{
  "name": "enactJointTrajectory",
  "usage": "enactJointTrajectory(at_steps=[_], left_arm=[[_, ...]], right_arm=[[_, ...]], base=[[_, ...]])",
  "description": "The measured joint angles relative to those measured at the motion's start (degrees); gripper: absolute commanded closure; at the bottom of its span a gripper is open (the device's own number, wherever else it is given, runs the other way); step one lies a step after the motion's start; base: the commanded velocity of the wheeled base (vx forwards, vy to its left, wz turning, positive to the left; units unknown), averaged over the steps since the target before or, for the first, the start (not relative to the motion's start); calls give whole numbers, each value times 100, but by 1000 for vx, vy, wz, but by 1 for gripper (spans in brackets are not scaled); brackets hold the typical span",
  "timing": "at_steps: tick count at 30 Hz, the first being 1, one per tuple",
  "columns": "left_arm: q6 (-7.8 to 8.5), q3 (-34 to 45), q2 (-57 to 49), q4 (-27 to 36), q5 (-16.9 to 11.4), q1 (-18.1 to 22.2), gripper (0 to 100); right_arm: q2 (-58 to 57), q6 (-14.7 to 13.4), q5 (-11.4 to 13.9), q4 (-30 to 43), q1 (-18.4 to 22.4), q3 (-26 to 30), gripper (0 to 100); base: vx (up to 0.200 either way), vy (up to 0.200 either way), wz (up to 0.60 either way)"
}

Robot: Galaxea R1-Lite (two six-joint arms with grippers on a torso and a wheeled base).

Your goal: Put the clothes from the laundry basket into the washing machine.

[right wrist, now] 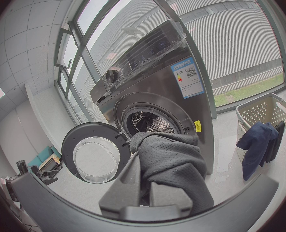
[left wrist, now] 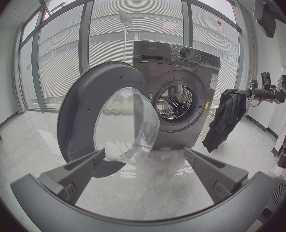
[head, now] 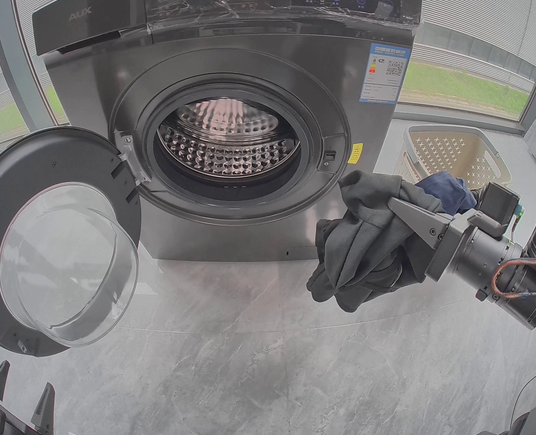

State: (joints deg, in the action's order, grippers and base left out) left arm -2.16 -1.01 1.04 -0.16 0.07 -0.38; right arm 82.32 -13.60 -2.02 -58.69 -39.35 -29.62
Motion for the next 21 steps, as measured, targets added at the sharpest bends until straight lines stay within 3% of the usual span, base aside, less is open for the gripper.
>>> enactJointTrajectory(at_steps=[21], left_arm=[[-2,0,0,0,0,5,0]], right_arm=[[20,-2,0,0,0,0,100]], base=[[0,0,0]])
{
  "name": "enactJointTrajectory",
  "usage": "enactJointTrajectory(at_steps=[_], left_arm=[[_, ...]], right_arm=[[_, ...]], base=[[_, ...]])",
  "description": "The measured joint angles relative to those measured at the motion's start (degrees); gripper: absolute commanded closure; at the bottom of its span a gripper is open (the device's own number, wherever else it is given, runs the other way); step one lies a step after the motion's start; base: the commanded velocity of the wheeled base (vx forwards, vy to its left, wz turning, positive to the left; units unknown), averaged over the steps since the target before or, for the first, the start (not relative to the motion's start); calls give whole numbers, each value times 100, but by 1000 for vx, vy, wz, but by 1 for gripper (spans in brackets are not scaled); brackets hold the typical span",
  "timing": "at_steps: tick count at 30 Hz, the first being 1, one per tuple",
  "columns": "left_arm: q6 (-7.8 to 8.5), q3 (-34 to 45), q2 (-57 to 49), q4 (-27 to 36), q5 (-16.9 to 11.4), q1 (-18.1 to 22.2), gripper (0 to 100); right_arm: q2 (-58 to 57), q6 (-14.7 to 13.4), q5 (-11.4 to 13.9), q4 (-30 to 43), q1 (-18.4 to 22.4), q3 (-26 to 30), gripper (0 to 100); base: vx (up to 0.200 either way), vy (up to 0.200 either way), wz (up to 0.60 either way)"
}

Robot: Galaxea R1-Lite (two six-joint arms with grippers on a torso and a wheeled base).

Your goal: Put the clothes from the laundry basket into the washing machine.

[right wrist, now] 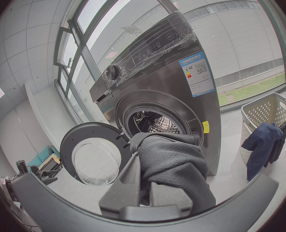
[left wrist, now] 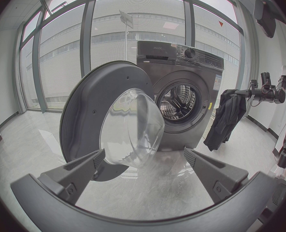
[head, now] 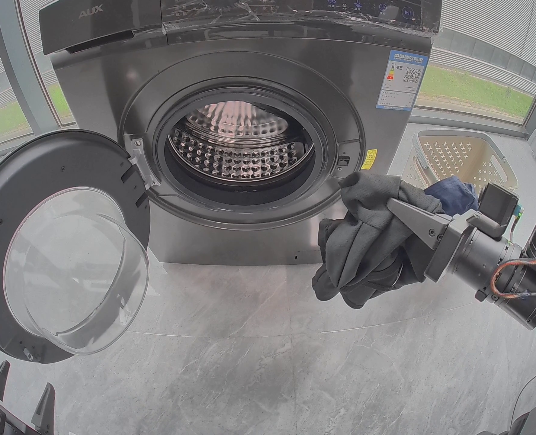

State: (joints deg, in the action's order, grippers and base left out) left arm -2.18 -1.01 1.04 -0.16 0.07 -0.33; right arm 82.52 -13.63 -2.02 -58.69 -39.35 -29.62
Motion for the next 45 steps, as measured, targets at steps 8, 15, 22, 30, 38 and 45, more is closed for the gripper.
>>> enactJointTrajectory(at_steps=[8,15,22,30,38,45], left_arm=[[0,0,0,0,0,-2,0],[0,0,0,0,0,-2,0],[0,0,0,0,-2,-5,0],[0,0,0,0,0,0,0],[7,0,0,0,0,-2,0],[63,0,0,2,6,-2,0]], right_arm=[[2,-7,2,0,9,2,100],[2,-7,0,0,9,22,100],[4,-9,0,-2,9,33,100],[4,-7,2,-2,9,38,100],[9,-13,2,-2,9,52,100],[107,-38,-7,0,-26,28,100]], base=[[0,150,0],[0,0,0],[0,0,0],[-125,0,0],[-100,0,0],[0,0,0]])
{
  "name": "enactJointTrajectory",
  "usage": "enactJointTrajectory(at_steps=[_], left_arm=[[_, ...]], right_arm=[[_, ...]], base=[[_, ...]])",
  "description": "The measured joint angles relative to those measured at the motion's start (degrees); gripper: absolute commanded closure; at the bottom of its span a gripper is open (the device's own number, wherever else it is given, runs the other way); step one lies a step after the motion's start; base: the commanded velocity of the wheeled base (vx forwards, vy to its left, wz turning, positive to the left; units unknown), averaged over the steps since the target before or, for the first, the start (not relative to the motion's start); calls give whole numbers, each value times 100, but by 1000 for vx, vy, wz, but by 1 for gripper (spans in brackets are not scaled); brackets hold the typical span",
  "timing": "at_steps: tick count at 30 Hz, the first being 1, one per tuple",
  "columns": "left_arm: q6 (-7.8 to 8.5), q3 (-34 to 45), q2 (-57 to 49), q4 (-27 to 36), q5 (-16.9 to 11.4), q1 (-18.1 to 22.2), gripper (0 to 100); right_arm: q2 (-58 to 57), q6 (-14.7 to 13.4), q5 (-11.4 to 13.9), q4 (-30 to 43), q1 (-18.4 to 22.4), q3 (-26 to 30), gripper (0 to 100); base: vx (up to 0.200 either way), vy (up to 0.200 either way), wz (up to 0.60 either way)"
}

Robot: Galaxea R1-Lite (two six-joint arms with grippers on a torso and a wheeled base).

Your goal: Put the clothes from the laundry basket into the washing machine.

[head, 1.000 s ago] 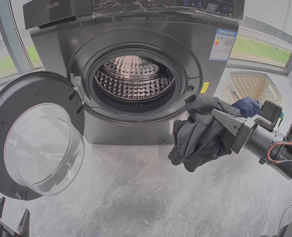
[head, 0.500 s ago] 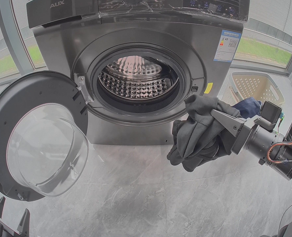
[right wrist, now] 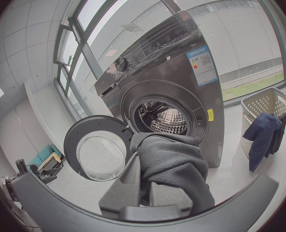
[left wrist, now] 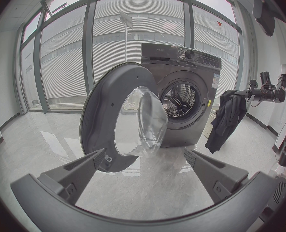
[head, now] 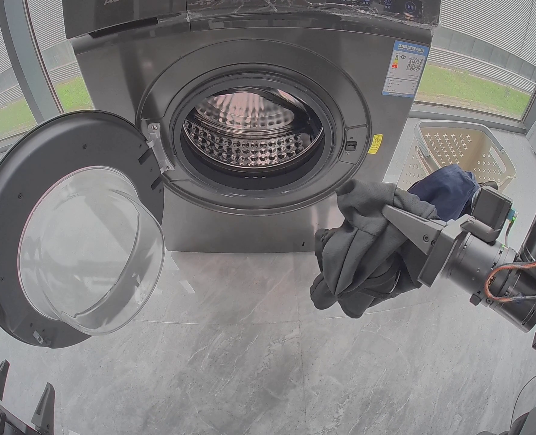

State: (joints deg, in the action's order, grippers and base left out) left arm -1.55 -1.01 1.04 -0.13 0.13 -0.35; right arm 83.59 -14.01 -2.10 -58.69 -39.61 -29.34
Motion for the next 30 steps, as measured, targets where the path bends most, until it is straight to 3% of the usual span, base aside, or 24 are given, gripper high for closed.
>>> enactJointTrajectory(at_steps=[5,11,16,24,30], left_arm=[[90,0,0,0,-11,2,0],[184,0,0,-2,-65,9,0],[139,-26,0,-185,-284,15,0],[-6,-929,709,-550,-1581,30,0],[24,-1064,2096,-1281,-2348,-52,0]], right_arm=[[249,-57,-13,1,-68,-375,100],[795,-334,-83,-185,-212,-1073,100],[1158,-395,-110,-588,-265,-1261,100],[1575,-416,-224,-941,-328,-1553,100],[1807,-416,-364,-1064,-396,-1820,100]], base=[[0,0,0],[0,0,0],[0,0,0],[0,0,0],[0,0,0]])
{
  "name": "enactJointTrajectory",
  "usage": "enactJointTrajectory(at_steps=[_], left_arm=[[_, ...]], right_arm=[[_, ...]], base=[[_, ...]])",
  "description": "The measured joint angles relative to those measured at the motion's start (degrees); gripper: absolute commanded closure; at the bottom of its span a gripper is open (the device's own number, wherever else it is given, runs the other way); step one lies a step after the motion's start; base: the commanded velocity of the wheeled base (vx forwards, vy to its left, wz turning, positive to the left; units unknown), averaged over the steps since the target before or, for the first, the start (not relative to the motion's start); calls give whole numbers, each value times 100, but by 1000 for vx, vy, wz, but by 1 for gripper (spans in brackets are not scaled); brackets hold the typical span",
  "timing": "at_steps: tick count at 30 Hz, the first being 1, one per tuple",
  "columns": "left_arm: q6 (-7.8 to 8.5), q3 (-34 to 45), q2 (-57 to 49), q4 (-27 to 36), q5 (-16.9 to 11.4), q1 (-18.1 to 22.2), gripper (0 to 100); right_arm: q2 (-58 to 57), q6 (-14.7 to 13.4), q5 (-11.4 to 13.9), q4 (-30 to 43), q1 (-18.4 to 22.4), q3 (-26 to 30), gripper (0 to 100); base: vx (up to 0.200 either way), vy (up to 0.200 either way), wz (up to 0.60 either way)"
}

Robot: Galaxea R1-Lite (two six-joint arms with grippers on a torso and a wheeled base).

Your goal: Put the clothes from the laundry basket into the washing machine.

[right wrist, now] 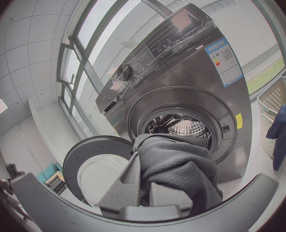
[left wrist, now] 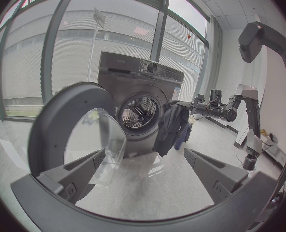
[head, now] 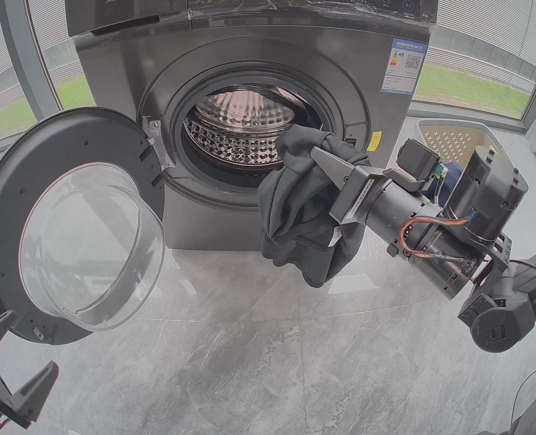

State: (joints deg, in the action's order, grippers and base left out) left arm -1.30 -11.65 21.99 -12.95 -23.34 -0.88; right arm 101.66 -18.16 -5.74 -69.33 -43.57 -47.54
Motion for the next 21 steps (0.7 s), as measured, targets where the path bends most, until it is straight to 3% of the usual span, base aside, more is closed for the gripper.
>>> enactJointTrajectory(at_steps=[8,21], left_arm=[[41,28,2181,-1818,-330,-438,0],[5,-221,5307,-3930,-189,-1681,0]], right_arm=[[197,2,-16,-50,-127,-215,100],[484,-1,205,-35,-163,-588,100]], base=[[0,0,0],[0,0,0]])
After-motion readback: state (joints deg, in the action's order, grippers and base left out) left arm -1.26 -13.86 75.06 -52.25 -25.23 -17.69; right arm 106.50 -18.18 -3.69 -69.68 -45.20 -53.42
